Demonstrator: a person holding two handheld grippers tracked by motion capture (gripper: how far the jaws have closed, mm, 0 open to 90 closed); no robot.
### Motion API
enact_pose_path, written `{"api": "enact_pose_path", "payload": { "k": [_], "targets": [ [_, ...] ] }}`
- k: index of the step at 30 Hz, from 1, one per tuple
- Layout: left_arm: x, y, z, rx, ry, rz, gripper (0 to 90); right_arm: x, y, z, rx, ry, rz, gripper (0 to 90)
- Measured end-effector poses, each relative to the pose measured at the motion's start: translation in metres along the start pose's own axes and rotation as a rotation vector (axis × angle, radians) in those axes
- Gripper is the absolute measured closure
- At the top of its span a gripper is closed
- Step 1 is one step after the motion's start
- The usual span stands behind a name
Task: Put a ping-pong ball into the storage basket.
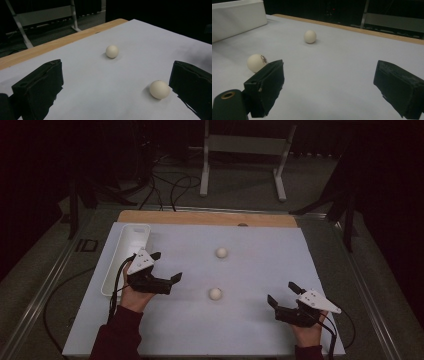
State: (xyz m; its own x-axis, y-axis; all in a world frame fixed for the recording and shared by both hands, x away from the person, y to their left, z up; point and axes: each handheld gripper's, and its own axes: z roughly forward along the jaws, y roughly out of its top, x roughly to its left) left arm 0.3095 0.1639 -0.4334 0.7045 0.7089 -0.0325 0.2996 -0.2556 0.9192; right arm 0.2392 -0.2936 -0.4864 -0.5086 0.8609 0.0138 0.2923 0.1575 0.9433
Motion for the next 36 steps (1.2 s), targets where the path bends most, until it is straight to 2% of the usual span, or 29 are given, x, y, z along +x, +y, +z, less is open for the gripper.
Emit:
{"api": "enact_pose_path", "payload": {
  "k": [17,34,36],
  "targets": [
    [-0.005,0.005,0.014,0.013,-0.02,0.02,0.1,0.0,0.0,0.001,0.002,0.0,-0.003,9.2],
    [-0.011,0.01,0.028,0.038,-0.06,0.039,0.1,0.0,0.0,0.001,0.003,0.002,-0.004,9.2],
    [-0.011,0.009,0.031,0.042,-0.08,0.04,0.1,0.0,0.0,0.002,0.003,0.002,-0.004,9.2]
  ]
}}
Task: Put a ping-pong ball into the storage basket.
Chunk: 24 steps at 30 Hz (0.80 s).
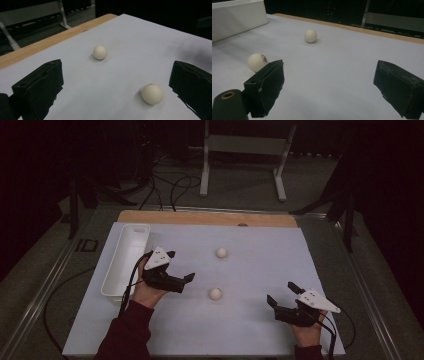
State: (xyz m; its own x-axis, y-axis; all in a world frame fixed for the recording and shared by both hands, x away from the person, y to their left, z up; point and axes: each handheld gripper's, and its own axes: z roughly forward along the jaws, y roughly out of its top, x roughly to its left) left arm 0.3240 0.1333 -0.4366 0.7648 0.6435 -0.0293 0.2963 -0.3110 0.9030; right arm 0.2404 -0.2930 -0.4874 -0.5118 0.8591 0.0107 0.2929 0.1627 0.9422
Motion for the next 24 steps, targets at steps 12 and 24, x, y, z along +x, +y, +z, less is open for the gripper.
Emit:
{"api": "enact_pose_path", "payload": {
  "k": [12,24],
  "targets": [
    [-0.007,0.002,0.012,0.027,-0.042,0.034,0.1,0.0,0.0,0.001,0.002,0.002,0.0,9.2],
    [-0.014,0.002,0.025,0.05,-0.074,0.049,0.1,0.0,0.0,0.001,0.002,0.003,0.001,9.2]
  ]
}}
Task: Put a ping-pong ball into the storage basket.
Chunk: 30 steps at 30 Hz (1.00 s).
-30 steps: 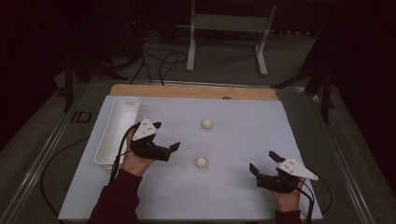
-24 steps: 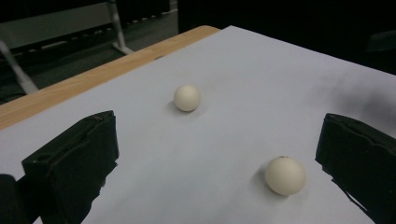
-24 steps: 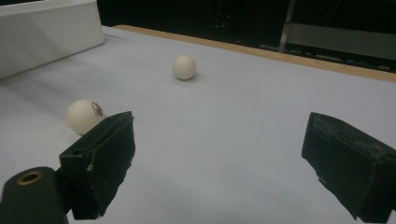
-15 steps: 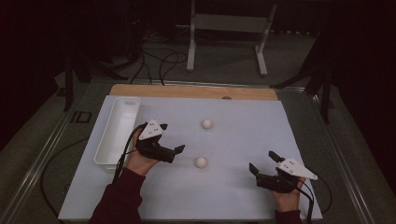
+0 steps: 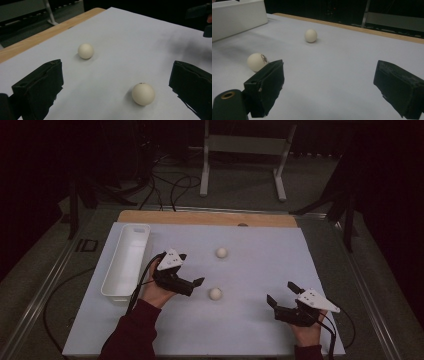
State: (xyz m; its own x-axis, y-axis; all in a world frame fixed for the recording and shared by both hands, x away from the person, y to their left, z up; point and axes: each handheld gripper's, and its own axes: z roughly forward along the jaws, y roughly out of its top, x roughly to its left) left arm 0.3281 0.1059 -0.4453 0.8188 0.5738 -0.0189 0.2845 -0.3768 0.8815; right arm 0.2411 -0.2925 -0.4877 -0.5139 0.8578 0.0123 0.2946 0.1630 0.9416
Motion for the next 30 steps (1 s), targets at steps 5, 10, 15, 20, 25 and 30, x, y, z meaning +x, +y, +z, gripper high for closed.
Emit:
{"api": "enact_pose_path", "payload": {
  "k": [5,10,15,20,25,30],
  "targets": [
    [-0.002,-0.001,0.006,0.012,-0.016,0.0,0.1,0.0,0.0,0.0,0.0,-0.001,-0.001,9.2],
    [-0.006,-0.002,0.013,0.028,-0.028,0.008,0.1,0.0,0.0,0.0,0.0,0.0,-0.002,9.2],
    [-0.009,-0.003,0.02,0.043,-0.047,0.015,0.0,0.0,0.0,0.0,0.001,0.0,-0.001,9.2],
    [-0.011,-0.004,0.026,0.053,-0.06,0.018,0.1,0.0,0.0,0.0,0.001,0.0,-0.001,9.2],
    [-0.014,-0.006,0.031,0.068,-0.074,0.02,0.1,0.0,0.0,0.0,0.002,-0.001,-0.002,9.2],
    [-0.016,-0.007,0.036,0.085,-0.082,0.023,0.1,0.0,0.0,0.0,0.002,-0.001,-0.002,9.2]
  ]
}}
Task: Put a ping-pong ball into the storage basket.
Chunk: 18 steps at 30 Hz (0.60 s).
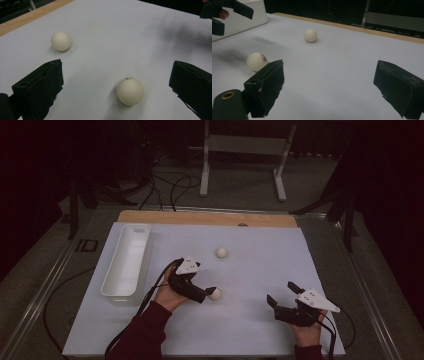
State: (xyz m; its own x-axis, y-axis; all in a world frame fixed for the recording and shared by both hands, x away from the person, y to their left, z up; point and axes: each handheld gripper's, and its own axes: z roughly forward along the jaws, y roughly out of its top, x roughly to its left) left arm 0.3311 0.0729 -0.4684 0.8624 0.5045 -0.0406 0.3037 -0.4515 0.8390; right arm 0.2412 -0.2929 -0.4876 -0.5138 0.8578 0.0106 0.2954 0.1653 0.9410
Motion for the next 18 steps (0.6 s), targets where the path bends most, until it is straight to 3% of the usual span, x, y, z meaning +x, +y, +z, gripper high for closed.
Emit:
{"api": "enact_pose_path", "payload": {
  "k": [18],
  "targets": [
    [-0.004,-0.001,0.018,0.045,-0.034,-0.021,0.1,0.0,0.0,0.001,0.001,0.001,-0.002,9.2]
  ]
}}
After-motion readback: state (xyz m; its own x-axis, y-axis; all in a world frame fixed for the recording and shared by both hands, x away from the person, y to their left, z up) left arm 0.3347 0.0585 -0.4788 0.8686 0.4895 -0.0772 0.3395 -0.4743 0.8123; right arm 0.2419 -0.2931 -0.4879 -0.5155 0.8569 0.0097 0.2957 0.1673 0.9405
